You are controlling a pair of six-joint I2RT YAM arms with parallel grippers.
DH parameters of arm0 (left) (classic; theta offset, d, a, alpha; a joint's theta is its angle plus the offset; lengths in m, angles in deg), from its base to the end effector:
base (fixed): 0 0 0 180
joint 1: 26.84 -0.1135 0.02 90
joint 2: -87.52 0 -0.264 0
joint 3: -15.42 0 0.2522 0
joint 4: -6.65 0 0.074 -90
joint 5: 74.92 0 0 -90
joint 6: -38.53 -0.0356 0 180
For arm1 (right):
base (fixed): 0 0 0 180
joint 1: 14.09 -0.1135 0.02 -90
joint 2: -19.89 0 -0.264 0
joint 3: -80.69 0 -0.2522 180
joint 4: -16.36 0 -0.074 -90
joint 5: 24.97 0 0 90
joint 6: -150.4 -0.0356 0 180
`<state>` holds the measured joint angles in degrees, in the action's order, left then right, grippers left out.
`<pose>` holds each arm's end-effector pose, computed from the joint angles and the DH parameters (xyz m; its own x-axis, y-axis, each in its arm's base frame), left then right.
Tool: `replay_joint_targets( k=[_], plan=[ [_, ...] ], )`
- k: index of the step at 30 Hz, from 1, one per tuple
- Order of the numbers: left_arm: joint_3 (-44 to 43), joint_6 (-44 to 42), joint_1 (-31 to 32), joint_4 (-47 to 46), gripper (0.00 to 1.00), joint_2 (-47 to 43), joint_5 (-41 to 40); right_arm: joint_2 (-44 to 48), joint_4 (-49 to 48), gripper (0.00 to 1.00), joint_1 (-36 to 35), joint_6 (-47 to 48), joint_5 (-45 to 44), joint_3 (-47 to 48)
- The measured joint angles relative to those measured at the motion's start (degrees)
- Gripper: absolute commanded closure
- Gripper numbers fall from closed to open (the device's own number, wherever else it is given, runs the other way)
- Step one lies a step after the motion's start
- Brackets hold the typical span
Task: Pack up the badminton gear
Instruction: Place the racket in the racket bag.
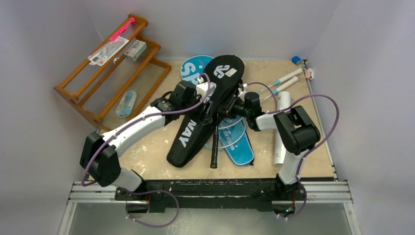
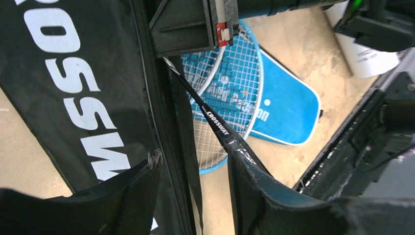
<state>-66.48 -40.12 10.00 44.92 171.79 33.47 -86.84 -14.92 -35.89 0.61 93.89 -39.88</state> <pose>0.2553 -0.2053 0.2956 -0.6607 0.2617 -0.7035 0.6431 0.6807 -0.3508 0.3354 0.1527 0.1520 -0.7823 0.5023 -0.3685 -0.1590 0.4110 0.8977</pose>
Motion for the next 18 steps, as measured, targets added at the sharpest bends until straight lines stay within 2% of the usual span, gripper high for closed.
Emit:
replay_joint_targets(
  k=[3,6,18],
  plan=[
    [0.0,-1.2,2.4,1.2,0.37,0.8,-5.1,0.1,0.7,0.8,0.0,0.0,0.0,0.0],
    [0.0,-2.2,4.4,2.2,0.34,2.8,-9.5,-0.1,1.4,0.81,-0.1,0.0,0.1,0.0],
    [-1.5,-3.0,6.5,6.0,0.3,12.9,-22.6,-0.2,2.7,0.83,-0.6,0.0,0.0,0.0]
  ],
)
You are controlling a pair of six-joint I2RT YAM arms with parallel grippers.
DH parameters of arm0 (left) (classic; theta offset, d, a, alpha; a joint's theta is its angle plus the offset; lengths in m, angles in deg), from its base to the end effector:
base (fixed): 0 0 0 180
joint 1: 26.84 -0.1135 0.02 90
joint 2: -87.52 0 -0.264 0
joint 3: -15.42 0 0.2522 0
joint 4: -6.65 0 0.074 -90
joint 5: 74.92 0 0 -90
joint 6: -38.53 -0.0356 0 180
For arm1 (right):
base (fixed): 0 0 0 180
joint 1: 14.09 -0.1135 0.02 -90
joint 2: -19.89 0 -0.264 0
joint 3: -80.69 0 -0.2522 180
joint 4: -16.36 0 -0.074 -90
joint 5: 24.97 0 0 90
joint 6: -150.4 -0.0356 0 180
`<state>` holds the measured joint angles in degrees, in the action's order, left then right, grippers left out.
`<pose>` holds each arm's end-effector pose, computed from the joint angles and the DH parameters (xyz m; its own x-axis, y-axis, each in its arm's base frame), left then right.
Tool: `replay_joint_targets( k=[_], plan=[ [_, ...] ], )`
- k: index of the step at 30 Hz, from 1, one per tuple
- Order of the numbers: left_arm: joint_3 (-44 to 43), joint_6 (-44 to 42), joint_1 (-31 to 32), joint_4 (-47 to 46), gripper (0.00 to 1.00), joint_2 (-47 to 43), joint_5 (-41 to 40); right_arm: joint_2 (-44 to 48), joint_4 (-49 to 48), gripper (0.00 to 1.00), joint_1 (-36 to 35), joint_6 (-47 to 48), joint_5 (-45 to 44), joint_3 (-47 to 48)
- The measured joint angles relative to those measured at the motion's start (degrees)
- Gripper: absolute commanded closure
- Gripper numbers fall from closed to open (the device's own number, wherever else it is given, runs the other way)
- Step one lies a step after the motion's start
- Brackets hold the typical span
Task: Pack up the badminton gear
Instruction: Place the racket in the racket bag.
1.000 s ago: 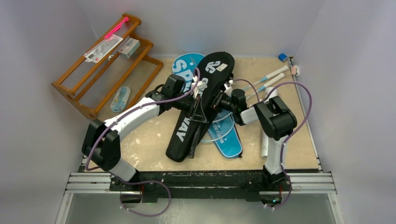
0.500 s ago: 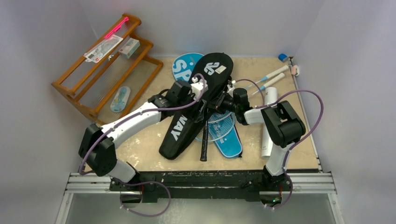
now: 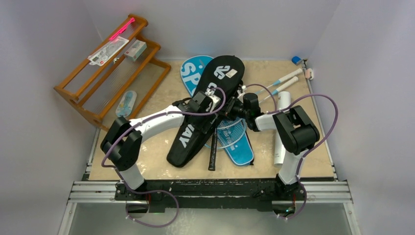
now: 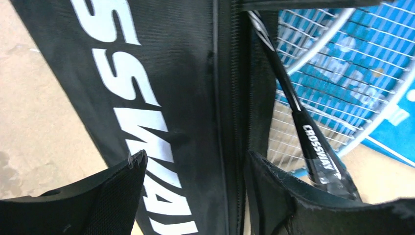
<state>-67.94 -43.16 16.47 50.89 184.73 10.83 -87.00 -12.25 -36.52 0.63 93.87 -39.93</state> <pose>0.2608 -0.2422 0.2221 -0.7060 0.4674 -0.5321 0.5594 0.8288 -0.0141 0.3323 0.1557 0.1461 -0.8040 0.4869 -0.3413 -0.1220 0.4268 0.8961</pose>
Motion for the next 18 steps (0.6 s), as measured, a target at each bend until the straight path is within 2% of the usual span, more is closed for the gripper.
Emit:
replay_joint_targets(
  k=[3,7,9,11,12,13,18],
  plan=[
    [-0.9,0.0,0.2,0.7,0.32,1.2,-2.9,0.0,0.0,0.83,-0.1,-0.1,-0.5,0.0],
    [-2.0,0.1,1.2,1.4,0.44,3.3,-5.9,0.0,0.0,0.84,-0.1,-0.3,-0.8,0.0],
    [-2.6,0.3,1.8,2.1,0.59,4.5,-7.6,0.0,0.0,0.84,-0.2,-0.5,-0.8,0.0],
    [-3.0,0.7,2.2,2.7,0.79,5.2,-8.9,0.0,-0.1,0.84,-0.2,-0.6,-0.9,0.0],
    [-3.1,0.7,2.5,3.1,0.92,5.3,-9.7,0.0,-0.2,0.84,-0.2,-0.6,-0.9,0.0],
    [-3.2,1.1,2.7,3.6,1.0,5.3,-10.6,0.0,-0.2,0.85,-0.2,-0.7,-0.9,0.0],
    [-3.3,1.3,3.0,4.0,1.0,4.7,-13.7,0.0,-0.2,0.86,-0.4,-0.7,-1.2,0.0]
  ],
)
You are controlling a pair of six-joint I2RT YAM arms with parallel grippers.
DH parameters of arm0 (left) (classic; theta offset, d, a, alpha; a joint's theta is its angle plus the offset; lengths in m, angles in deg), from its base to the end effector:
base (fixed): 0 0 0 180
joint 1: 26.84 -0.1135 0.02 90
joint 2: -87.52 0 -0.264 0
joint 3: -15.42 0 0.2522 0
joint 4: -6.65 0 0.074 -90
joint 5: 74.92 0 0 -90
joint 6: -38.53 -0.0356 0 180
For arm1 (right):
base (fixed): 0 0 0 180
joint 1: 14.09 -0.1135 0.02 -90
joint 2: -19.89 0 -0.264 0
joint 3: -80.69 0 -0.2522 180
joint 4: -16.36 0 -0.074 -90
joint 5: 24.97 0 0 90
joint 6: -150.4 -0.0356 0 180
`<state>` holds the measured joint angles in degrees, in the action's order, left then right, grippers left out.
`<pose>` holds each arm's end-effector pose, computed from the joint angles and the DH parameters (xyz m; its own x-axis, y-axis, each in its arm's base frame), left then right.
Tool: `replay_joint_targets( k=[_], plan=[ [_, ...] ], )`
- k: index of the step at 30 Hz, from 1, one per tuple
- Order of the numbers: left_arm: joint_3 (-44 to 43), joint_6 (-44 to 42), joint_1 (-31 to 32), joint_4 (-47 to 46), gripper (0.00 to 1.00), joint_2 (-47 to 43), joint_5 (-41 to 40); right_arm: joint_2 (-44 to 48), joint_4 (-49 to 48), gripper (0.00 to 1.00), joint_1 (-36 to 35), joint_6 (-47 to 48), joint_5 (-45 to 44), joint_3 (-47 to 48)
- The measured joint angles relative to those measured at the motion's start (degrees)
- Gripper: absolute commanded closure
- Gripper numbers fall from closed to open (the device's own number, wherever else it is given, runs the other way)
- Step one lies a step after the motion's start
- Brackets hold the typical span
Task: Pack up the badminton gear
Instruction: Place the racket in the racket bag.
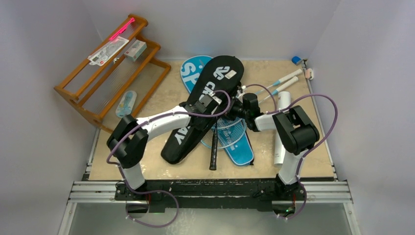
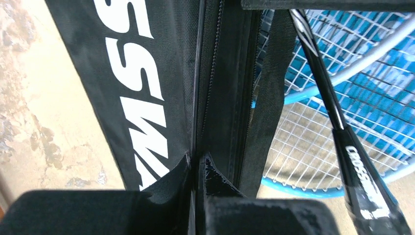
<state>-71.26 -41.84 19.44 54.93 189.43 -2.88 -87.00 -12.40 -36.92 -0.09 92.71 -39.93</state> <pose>0.2608 -0.2569 0.2090 -0.7090 0.5111 -0.4859 0.4806 0.8544 0.1975 0.3318 0.1576 0.1462 -0.7978 0.5003 -0.3365 -0.1111 0.4265 0.8976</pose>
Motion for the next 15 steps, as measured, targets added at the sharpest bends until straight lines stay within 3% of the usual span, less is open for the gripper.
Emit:
replay_joint_targets(
  k=[6,15],
  plan=[
    [1.5,-0.5,-0.1,-2.3,1.0,-6.6,7.4,0.0,-0.2,0.87,-0.1,-1.2,-0.4,0.0],
    [3.4,-0.3,-2.1,-8.3,1.0,-13.3,30.9,-0.1,-0.2,0.92,-1.9,-2.1,-1.7,0.2]
  ],
)
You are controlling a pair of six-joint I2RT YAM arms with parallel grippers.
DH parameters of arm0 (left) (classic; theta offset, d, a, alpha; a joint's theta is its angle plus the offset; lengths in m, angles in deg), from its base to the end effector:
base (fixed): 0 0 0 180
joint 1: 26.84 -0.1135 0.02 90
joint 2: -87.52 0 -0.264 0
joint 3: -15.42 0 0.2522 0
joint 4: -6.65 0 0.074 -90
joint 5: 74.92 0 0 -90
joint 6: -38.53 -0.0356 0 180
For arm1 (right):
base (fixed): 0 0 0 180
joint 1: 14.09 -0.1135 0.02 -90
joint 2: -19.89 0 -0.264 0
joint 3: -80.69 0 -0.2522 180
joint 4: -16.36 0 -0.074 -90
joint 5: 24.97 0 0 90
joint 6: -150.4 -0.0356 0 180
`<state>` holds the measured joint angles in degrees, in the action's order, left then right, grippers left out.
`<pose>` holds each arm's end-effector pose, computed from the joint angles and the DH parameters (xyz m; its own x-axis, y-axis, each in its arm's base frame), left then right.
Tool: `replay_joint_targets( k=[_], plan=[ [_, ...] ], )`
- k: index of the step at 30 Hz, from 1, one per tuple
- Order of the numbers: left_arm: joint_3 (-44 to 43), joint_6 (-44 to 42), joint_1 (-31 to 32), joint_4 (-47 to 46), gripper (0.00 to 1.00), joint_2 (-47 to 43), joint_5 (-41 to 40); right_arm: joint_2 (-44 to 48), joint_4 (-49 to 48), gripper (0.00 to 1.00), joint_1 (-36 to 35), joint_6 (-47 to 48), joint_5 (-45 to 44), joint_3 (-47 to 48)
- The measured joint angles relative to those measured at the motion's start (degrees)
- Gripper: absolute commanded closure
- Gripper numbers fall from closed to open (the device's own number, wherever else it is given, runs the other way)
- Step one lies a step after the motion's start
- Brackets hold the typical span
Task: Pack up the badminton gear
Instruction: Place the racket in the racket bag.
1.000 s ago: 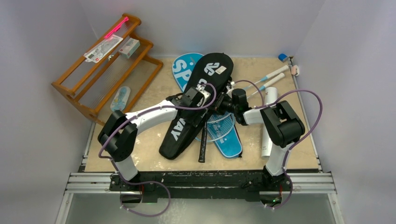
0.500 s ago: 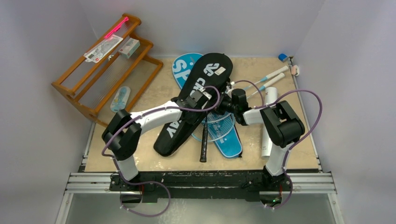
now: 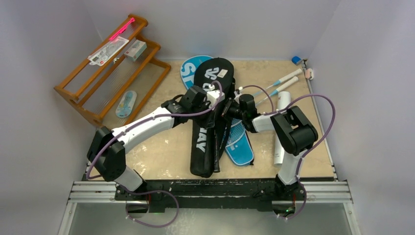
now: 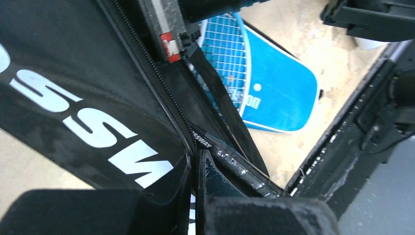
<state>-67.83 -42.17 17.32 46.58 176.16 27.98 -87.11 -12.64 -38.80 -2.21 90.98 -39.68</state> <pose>0.2393 -0.2434 0.2764 -0.6313 0.3935 -0.6683 0.6989 0.6622 -0.2703 0.3283 0.1682 0.1470 -0.8004 0.5105 -0.3142 -0.0923 0.4129 0.9061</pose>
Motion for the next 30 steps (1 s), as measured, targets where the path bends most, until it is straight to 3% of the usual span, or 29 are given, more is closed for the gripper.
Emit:
replay_joint_targets(
  k=[6,14,30],
  plan=[
    [-0.1,-0.2,-1.6,-0.6,1.0,2.2,9.6,0.0,0.0,0.96,-0.5,-0.4,0.1,0.0],
    [-1.3,-1.5,-1.8,0.3,1.0,8.1,15.3,-0.5,0.1,0.98,-0.7,-0.8,0.0,0.0],
    [-1.3,-0.9,-4.5,-4.0,1.0,7.0,29.1,-0.5,-0.3,1.0,-2.0,0.3,-1.3,-1.2]
  ],
)
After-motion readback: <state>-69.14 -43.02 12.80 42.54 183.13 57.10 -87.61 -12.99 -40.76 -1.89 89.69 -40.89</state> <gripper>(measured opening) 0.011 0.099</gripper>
